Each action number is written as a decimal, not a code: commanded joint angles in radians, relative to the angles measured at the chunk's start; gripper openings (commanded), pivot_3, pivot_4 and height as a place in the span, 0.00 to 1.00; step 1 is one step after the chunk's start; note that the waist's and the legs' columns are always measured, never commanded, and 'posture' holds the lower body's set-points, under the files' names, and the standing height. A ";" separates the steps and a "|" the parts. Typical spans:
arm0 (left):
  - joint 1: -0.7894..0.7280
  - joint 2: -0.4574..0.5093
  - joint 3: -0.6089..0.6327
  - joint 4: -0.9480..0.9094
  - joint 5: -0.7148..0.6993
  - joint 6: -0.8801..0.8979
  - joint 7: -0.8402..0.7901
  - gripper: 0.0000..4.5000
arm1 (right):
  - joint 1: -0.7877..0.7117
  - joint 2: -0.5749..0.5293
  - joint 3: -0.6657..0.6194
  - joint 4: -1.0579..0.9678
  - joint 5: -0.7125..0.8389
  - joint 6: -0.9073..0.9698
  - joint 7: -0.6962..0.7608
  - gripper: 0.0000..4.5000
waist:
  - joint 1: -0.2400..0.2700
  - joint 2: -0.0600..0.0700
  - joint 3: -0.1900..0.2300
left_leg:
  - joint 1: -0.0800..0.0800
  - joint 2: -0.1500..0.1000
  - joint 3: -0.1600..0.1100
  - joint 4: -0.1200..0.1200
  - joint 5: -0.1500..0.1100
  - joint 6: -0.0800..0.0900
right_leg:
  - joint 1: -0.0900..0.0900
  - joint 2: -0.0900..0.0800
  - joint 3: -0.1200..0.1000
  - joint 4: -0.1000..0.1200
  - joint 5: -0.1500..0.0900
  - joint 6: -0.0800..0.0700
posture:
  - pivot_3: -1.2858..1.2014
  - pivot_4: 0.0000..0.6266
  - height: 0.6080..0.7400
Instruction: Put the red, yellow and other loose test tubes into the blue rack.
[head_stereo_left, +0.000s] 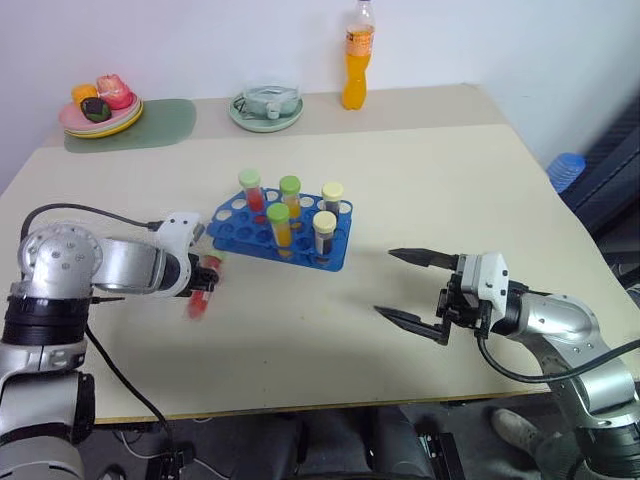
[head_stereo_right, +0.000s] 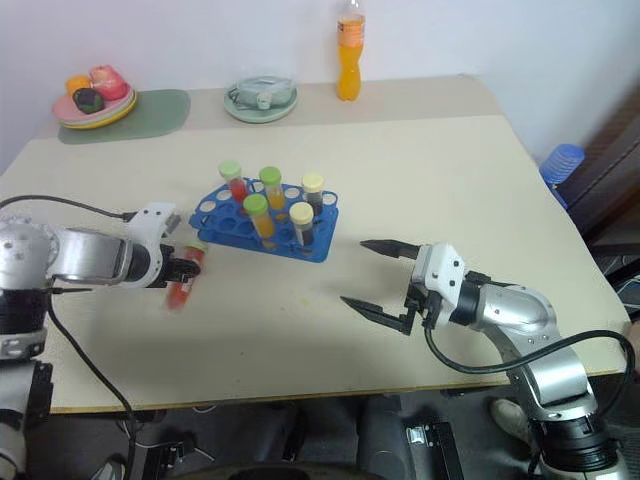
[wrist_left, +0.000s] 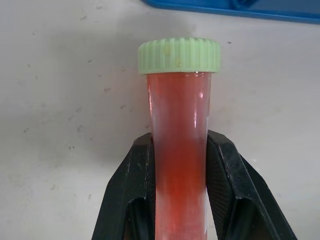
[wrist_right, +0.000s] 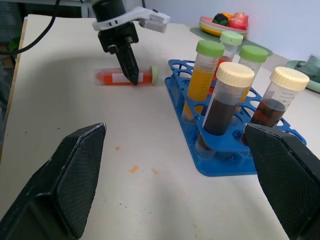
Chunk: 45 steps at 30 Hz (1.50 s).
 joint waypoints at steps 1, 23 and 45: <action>0.062 0.024 0.129 -0.195 0.058 -0.114 -0.057 0.18 | -0.030 0.009 0.006 0.013 0.003 -0.026 0.018 1.00 | 0.000 0.000 0.000 | 0.000 0.000 0.000 0.000 0.000 0.000 | 0.000 0.000 0.000 0.000 0.000 0.000 | 0.52 0.24 1.00; 0.314 -0.343 -0.124 -0.131 1.186 -1.660 -0.739 0.18 | -0.022 -0.042 -0.058 0.023 0.010 -0.019 0.036 1.00 | 0.029 0.001 -0.001 | 0.000 0.000 0.003 0.002 -0.001 0.002 | 0.003 -0.001 0.000 -0.003 0.000 0.000 | 0.52 0.24 1.00; 0.252 -0.542 -0.129 0.275 1.298 -2.006 -0.829 0.18 | 0.019 -0.065 -0.105 -0.050 0.016 0.019 -0.018 1.00 | 0.030 0.001 0.000 | 0.000 0.000 0.003 0.003 -0.002 0.003 | 0.003 -0.001 0.000 -0.003 0.000 0.000 | 0.52 0.24 1.00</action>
